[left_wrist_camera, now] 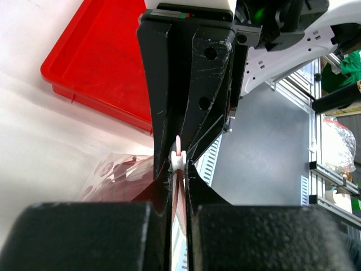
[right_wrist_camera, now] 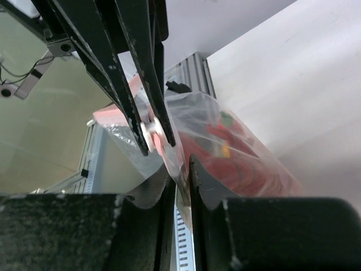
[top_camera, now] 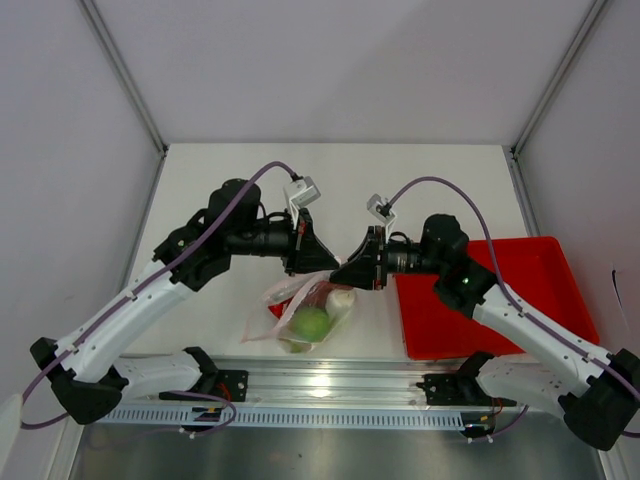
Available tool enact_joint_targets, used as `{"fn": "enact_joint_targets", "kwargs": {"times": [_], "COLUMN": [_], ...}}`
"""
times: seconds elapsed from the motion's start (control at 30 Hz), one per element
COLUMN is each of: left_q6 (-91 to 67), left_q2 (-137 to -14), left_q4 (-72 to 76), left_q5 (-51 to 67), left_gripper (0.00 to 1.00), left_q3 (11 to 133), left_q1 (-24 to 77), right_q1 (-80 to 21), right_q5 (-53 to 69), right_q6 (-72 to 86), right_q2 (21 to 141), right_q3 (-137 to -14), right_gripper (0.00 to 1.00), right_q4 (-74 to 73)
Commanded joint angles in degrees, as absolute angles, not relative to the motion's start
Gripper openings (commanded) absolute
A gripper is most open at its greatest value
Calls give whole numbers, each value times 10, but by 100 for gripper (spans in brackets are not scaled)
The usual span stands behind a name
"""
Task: Place the food in the zip-top bag and seal the zipper
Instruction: Zip the zipper food storage bag at the center of the board.
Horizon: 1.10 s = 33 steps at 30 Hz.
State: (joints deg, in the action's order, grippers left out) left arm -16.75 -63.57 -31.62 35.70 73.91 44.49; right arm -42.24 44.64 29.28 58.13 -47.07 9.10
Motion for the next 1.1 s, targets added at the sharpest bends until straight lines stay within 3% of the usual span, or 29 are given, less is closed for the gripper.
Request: {"fn": "enact_joint_targets", "kwargs": {"times": [0.0,0.17,0.3,0.47,0.6,0.8,1.07], "left_q6": [-157,-156,-156,-150,-144,-142,-149], "left_q2": [-639,-645,-649,-653,-650,-636,-626], "left_q4": [-316,-319,-320,-351,-380,-394,-401], "left_q5": [379,383,386,355,327,336,352], "left_gripper": [0,1,1,1,1,1,1], "left_q3": [773,778,780,788,783,769,778], "left_q1": [444,444,444,444,444,444,444], "right_q1": [-419,-409,-406,-406,-381,-379,-380], "right_q5": [508,545,574,508,444,361,396], "right_q6": [230,211,230,268,363,394,391], "right_q2": [600,633,648,624,574,551,579], "right_q3": [-534,-562,-555,-525,-464,-459,-465], "right_gripper": [18,21,0,0,0,0,0], "right_q4": [24,3,24,75,204,201,207]}}
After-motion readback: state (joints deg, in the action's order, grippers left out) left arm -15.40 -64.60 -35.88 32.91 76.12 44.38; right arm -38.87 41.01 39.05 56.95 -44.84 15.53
